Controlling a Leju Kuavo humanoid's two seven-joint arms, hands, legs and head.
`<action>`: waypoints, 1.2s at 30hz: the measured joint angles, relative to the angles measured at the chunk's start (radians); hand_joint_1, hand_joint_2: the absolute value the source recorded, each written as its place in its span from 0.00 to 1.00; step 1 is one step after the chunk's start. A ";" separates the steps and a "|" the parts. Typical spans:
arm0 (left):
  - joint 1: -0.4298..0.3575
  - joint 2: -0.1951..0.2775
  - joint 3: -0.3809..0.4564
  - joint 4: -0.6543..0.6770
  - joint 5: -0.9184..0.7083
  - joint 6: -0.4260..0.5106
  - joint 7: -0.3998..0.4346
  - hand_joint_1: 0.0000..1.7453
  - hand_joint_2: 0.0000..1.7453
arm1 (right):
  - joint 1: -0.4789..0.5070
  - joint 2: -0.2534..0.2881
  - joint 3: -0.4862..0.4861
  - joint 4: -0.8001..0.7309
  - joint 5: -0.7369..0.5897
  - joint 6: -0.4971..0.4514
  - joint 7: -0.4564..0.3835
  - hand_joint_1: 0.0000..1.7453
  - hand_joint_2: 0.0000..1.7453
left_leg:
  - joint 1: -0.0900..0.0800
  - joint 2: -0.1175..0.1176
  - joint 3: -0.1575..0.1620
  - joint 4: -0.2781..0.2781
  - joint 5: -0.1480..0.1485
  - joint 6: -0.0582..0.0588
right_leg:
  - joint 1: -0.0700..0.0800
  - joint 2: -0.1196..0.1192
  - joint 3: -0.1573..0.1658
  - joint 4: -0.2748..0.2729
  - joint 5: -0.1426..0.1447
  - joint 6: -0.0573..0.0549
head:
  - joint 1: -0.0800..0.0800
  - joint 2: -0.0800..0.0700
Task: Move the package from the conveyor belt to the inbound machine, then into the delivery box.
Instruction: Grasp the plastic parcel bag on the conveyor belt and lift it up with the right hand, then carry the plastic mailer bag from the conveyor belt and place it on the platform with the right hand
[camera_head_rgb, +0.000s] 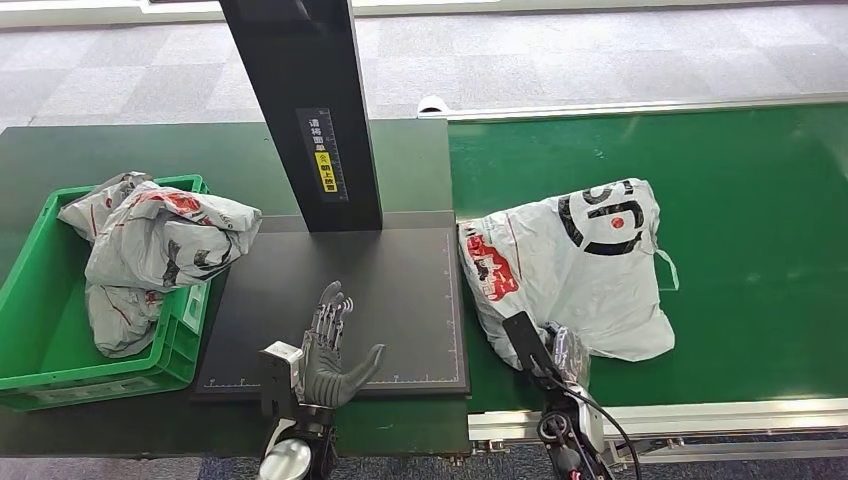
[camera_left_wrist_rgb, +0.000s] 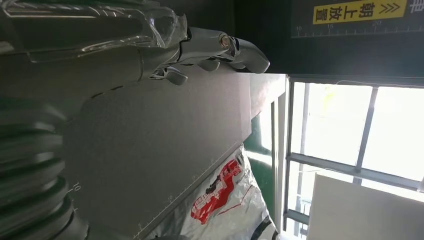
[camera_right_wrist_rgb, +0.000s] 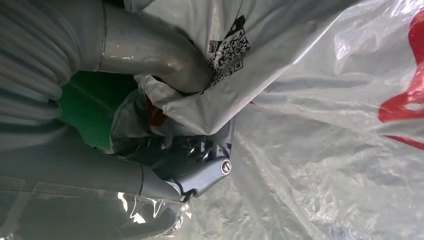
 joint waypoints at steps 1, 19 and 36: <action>0.000 0.001 -0.002 0.001 0.002 0.000 -0.001 0.00 1.00 | -0.001 0.000 0.000 0.000 -0.006 -0.004 -0.011 1.00 1.00 | 0.000 0.000 0.000 0.000 0.000 0.000 | 0.000 0.000 0.000 0.000 0.000 0.000 | 0.000 0.000; 0.015 0.013 -0.008 -0.013 0.007 0.016 -0.011 0.00 1.00 | 0.089 -0.013 0.068 -0.388 -0.058 -0.018 -0.026 1.00 1.00 | 0.000 0.000 0.000 0.000 0.000 0.000 | 0.000 0.000 0.000 0.000 0.000 0.000 | 0.000 0.000; 0.085 0.051 0.053 -0.181 -0.022 0.084 -0.047 0.00 1.00 | 0.199 -0.051 0.163 -0.904 -0.211 0.051 -0.097 1.00 1.00 | 0.000 0.000 -0.003 0.000 0.000 0.000 | 0.000 0.000 -0.002 0.000 0.000 0.000 | 0.000 0.000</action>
